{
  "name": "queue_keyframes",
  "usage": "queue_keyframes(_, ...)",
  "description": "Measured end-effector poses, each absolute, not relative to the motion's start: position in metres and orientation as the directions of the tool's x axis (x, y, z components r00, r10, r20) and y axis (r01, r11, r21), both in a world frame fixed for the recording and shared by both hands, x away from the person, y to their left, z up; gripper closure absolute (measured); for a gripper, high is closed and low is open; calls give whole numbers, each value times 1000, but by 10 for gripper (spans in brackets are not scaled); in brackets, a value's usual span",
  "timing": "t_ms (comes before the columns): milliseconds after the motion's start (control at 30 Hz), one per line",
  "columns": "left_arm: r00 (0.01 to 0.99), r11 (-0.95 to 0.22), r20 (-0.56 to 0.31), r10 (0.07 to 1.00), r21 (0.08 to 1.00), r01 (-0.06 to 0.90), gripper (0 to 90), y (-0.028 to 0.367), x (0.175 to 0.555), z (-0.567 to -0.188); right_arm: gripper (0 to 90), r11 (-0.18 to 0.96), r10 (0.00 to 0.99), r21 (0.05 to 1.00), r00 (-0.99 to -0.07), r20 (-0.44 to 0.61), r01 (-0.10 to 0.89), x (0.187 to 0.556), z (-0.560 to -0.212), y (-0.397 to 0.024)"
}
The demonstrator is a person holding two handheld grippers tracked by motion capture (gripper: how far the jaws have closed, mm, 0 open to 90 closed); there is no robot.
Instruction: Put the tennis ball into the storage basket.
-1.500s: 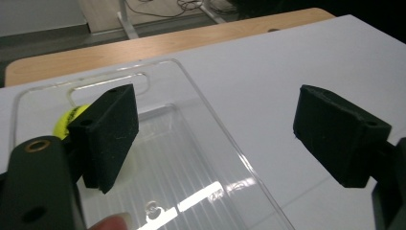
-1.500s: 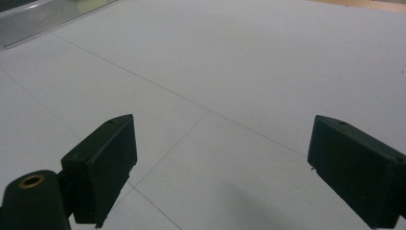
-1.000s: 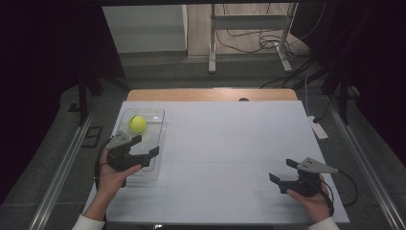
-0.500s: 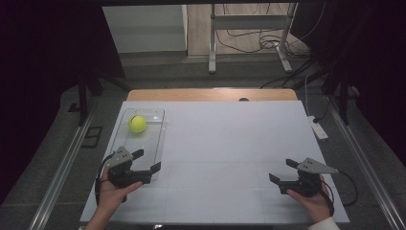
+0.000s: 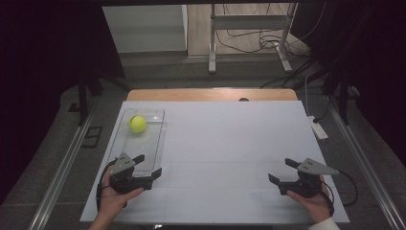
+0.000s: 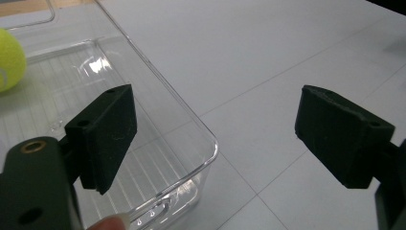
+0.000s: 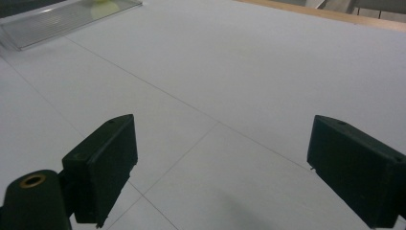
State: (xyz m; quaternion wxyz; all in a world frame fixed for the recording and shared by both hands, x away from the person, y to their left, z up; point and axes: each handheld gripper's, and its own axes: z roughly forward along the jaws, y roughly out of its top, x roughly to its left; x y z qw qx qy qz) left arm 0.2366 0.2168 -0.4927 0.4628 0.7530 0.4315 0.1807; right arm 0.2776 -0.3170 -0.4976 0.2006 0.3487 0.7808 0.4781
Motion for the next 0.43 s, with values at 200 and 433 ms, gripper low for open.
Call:
queue_keyframes(200, 565, -201, -128, 815, 853, 482, 155, 215, 238, -493, 106, 300, 734, 886, -678, 22, 354, 276, -498, -317)
queue_keyframes(433, 565, -196, -131, 814, 855, 481, 155, 215, 240, -493, 106, 292, 736, 888, -676, 28, 354, 277, -498, -319)
